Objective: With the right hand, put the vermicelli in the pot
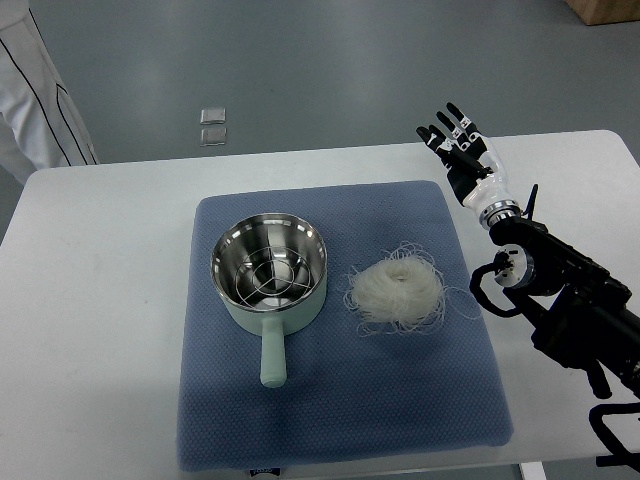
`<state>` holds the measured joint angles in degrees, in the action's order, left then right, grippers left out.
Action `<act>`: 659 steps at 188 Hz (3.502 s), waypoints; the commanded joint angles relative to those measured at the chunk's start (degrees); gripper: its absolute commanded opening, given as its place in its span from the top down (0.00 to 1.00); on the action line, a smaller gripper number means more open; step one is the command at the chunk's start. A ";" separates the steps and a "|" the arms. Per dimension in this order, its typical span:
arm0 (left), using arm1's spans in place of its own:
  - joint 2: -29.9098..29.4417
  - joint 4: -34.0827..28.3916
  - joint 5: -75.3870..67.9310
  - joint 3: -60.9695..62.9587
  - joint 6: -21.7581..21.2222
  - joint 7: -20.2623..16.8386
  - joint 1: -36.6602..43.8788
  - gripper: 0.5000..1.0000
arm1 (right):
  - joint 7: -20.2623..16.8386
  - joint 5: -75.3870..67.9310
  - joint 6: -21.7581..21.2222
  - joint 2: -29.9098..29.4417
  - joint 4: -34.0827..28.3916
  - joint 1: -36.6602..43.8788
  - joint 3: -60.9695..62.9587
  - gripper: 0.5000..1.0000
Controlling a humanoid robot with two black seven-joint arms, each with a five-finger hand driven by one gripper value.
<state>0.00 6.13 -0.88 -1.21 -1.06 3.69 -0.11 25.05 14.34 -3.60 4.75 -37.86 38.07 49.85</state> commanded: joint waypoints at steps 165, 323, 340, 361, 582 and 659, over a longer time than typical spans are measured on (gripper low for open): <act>0.00 0.02 0.00 -0.02 0.01 0.00 -0.16 0.00 | -0.79 18.79 2.46 15.64 -10.83 0.60 -6.70 0.17; 0.00 0.02 0.00 -0.02 0.01 0.00 -0.42 0.00 | -0.26 69.95 -16.87 40.95 -37.46 19.14 -33.86 0.17; 0.00 0.02 0.00 -0.02 0.01 0.00 -0.42 0.00 | -0.26 70.03 -18.11 40.16 -37.38 21.26 -34.03 0.17; 0.00 0.02 0.00 -0.02 0.01 0.00 -0.42 0.00 | -0.35 70.21 -18.19 37.62 -37.11 22.05 -34.47 0.17; 0.00 0.02 0.00 -0.02 0.01 0.00 -0.42 0.00 | -0.88 72.50 -5.80 27.68 -28.85 10.71 -37.99 0.17; 0.00 0.02 0.00 -0.02 0.01 0.00 -0.42 0.00 | -0.88 72.58 -4.75 26.54 -28.50 9.83 -37.90 0.32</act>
<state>0.00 6.15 -0.88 -1.23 -1.05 3.69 -0.53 24.14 86.86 -8.44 31.68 -66.62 48.00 11.86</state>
